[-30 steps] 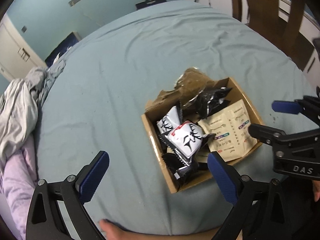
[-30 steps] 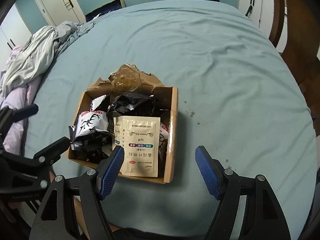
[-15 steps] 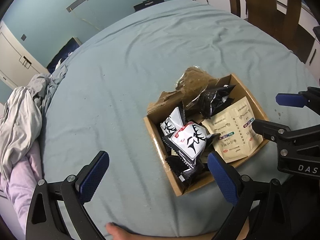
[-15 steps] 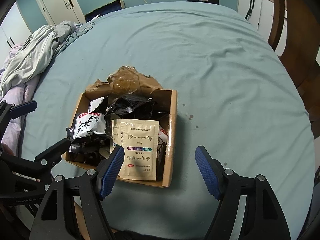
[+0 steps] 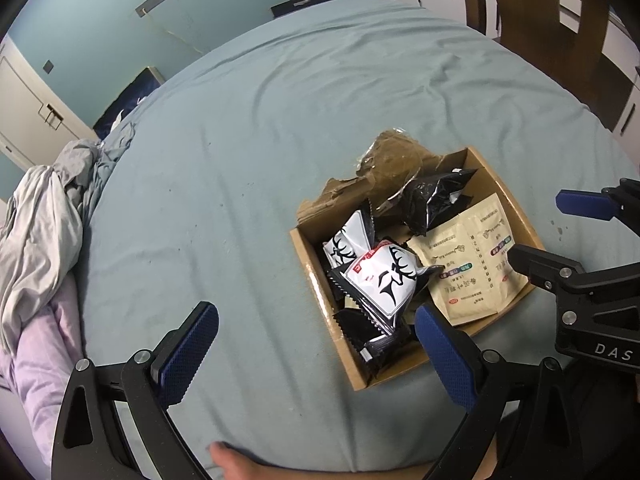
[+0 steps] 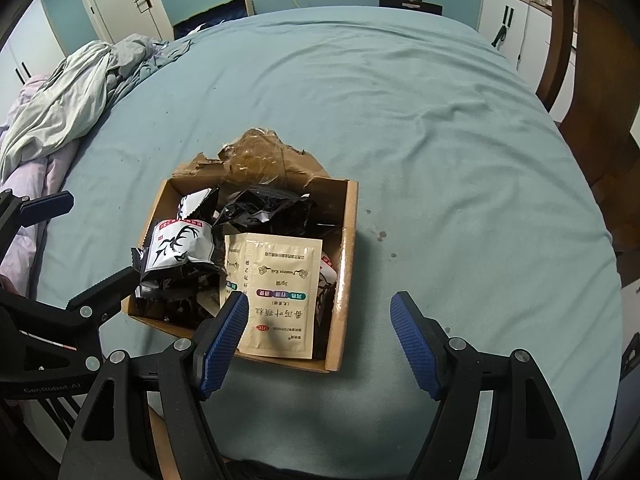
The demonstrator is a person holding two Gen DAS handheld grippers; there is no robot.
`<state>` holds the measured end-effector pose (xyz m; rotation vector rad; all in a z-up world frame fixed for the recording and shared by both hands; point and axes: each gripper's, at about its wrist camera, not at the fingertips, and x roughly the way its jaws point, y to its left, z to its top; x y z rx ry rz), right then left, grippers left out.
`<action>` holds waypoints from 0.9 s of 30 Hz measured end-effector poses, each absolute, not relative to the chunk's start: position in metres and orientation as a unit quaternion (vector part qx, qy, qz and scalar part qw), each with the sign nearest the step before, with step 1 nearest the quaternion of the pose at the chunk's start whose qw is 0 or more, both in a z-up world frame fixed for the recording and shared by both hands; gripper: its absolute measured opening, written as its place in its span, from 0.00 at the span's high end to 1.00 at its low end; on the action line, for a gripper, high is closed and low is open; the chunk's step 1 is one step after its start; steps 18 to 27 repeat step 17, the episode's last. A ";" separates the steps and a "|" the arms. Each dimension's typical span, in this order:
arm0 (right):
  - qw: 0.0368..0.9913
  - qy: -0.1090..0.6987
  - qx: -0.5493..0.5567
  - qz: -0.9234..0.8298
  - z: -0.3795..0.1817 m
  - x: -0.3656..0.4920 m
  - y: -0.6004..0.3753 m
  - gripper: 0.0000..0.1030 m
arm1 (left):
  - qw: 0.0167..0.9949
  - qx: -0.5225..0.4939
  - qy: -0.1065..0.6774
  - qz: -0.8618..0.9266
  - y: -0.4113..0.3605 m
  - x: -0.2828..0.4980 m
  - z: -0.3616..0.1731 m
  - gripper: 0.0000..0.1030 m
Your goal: Organize snacks
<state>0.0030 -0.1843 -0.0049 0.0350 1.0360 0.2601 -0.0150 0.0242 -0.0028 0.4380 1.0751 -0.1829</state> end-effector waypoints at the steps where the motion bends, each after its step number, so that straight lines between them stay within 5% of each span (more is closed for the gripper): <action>1: 0.860 0.494 0.017 0.124 -0.005 0.003 -0.184 0.29 | 0.832 0.206 0.508 -0.086 0.024 -0.015 -0.003 0.02; 27: 0.862 0.491 0.010 0.124 -0.005 0.004 -0.185 0.29 | 0.835 0.199 0.505 -0.086 0.029 -0.013 0.000 0.03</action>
